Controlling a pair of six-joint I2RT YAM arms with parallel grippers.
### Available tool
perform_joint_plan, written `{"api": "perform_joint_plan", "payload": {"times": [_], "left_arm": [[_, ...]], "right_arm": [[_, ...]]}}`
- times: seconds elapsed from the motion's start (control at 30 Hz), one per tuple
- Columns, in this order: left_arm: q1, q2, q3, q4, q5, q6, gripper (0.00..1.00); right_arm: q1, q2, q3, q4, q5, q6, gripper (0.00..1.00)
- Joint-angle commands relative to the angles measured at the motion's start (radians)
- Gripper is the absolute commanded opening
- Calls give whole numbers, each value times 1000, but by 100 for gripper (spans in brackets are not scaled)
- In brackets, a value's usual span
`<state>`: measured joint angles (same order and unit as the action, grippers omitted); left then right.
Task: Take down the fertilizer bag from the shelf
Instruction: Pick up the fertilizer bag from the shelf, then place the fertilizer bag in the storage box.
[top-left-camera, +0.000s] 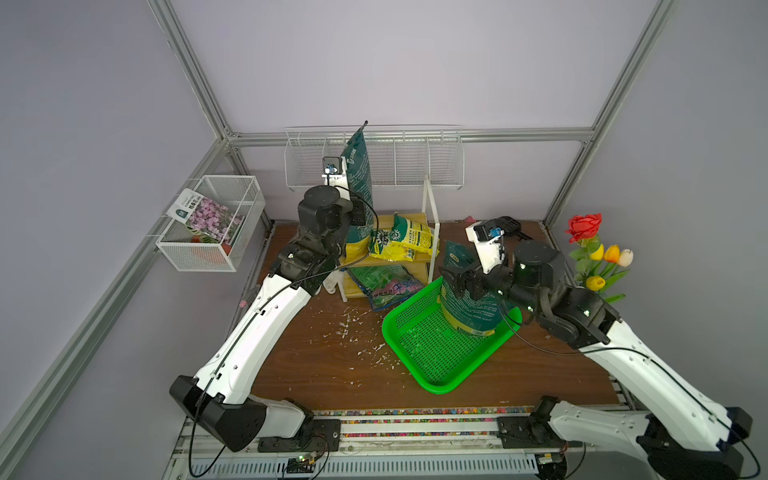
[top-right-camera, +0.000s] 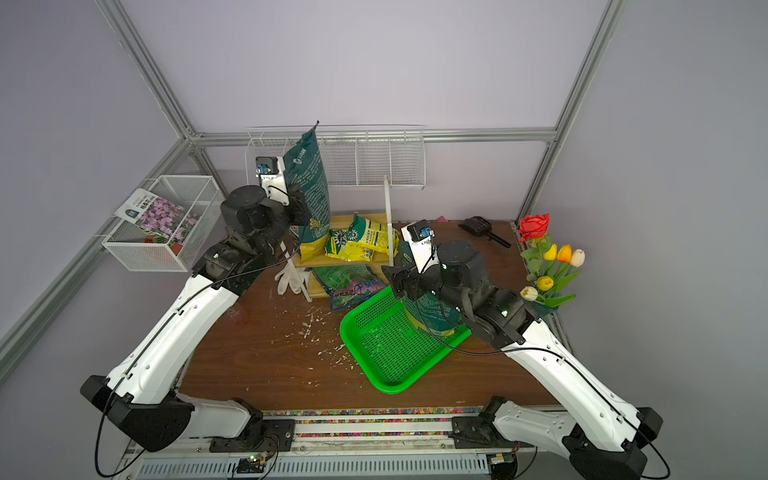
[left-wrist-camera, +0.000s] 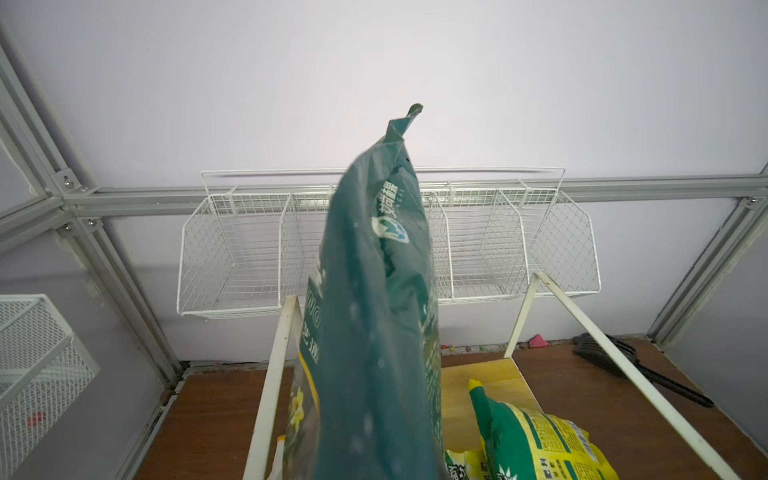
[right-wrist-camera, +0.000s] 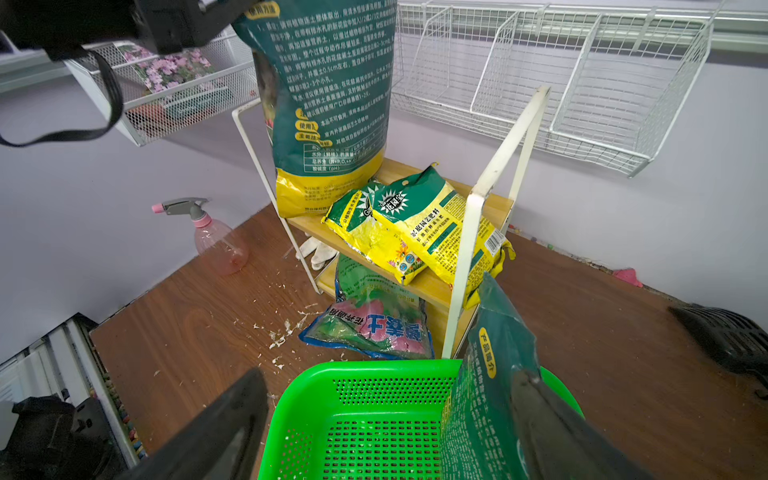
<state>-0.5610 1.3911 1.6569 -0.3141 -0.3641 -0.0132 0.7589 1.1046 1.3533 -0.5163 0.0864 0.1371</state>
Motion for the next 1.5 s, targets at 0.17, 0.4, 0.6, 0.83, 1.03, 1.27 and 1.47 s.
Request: {"api": "perform_joint_plan", "payload": {"times": [0.17, 0.4, 0.6, 0.83, 1.03, 1.27, 1.47], "left_arm": [[-1, -35, 194, 202, 35, 104, 0], [0, -70, 250, 164, 100, 83, 0], [-1, -184, 212, 80, 329, -66, 0], [0, -263, 200, -28, 630, -175, 0], [-1, -329, 156, -38, 757, -176, 0], [0, -311, 131, -115, 967, -157, 0], [1, -301, 90, -128, 1036, -157, 0]], "right_arm": [[4, 30, 39, -31, -11, -10, 94], [4, 43, 42, -30, -21, -5, 94], [4, 46, 56, -31, -8, 13, 95], [3, 107, 187, -118, -35, 7, 99], [-36, 115, 274, -37, -195, -36, 97], [-184, 168, 346, 156, -605, 76, 95], [-334, 215, 284, 501, -890, 334, 93]]}}
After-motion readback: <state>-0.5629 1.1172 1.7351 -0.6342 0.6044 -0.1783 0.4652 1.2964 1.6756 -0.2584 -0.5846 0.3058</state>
